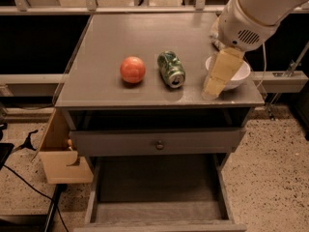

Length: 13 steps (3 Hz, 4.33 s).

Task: Place apple into middle drawer

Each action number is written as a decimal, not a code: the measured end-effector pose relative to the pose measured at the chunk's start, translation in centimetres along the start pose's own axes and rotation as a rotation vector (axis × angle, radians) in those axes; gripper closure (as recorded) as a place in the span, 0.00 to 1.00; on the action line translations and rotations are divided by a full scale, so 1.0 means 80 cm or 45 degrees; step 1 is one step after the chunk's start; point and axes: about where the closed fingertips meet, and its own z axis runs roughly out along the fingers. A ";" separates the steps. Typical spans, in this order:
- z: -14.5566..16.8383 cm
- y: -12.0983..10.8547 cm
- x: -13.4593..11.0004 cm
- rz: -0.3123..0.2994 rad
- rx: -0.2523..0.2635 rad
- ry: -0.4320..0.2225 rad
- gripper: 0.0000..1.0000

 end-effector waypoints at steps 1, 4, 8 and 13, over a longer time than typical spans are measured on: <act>0.002 0.000 0.006 0.019 -0.011 -0.007 0.00; 0.040 -0.064 -0.080 -0.022 0.003 -0.277 0.00; 0.135 -0.078 -0.149 -0.101 -0.111 -0.278 0.00; 0.214 -0.071 -0.202 -0.133 -0.182 -0.286 0.00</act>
Offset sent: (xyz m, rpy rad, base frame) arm 0.0339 0.0117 -0.0022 0.1280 -0.0176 -0.0090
